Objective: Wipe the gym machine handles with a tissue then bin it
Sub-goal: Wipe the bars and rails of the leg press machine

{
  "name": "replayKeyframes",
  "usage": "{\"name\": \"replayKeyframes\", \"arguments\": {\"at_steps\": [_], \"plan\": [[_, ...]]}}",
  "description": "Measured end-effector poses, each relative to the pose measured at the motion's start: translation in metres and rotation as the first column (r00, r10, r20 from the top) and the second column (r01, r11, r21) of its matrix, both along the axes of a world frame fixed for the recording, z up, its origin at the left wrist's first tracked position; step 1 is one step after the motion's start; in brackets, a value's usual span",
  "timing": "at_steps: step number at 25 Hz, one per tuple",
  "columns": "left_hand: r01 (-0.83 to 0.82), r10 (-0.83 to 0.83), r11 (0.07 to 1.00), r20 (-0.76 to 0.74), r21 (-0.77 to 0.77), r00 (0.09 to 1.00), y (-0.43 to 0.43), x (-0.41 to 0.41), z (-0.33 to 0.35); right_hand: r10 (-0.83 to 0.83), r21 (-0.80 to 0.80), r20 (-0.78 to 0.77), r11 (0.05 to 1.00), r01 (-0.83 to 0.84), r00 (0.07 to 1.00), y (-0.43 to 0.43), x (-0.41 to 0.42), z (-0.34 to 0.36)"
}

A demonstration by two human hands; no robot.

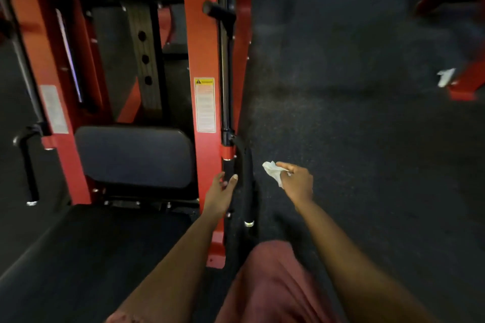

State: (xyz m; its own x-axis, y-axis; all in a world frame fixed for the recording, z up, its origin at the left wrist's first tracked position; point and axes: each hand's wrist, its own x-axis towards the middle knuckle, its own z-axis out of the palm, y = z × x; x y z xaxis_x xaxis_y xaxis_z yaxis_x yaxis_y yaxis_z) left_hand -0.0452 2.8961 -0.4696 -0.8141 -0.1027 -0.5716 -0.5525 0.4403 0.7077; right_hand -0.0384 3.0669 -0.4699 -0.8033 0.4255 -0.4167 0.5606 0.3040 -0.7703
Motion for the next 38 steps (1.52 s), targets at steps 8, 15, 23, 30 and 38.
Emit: {"name": "replayKeyframes", "arguments": {"at_steps": [8, 15, 23, 30, 38], "plan": [[-0.3, 0.291, 0.915, 0.076, 0.269, 0.954, 0.037, -0.073, -0.132, -0.159, -0.154, 0.047, 0.974, 0.165, 0.986, -0.005, -0.084, -0.129], [-0.059, 0.087, 0.991, -0.243, 0.122, 0.966, 0.044, -0.079, -0.18, 0.154, -0.163, -0.246, 0.967, -0.198, 0.957, -0.024, -0.134, -0.156], [-0.063, 0.067, 0.998, -0.347, 0.023, 0.935, 0.042, -0.079, -0.194, 0.26, -0.051, -0.307, 0.956, -0.289, 0.915, -0.023, -0.105, -0.184], [-0.049, 0.038, 0.999, -0.389, -0.019, 0.921, 0.04, -0.079, -0.199, 0.284, -0.01, -0.46, 0.946, -0.325, 0.841, -0.034, -0.116, -0.19], [0.027, -0.016, 0.999, -0.363, 0.026, 0.932, 0.026, -0.076, -0.206, 0.199, -0.033, -0.298, 0.975, -0.218, 0.934, -0.037, -0.102, -0.194]]}}
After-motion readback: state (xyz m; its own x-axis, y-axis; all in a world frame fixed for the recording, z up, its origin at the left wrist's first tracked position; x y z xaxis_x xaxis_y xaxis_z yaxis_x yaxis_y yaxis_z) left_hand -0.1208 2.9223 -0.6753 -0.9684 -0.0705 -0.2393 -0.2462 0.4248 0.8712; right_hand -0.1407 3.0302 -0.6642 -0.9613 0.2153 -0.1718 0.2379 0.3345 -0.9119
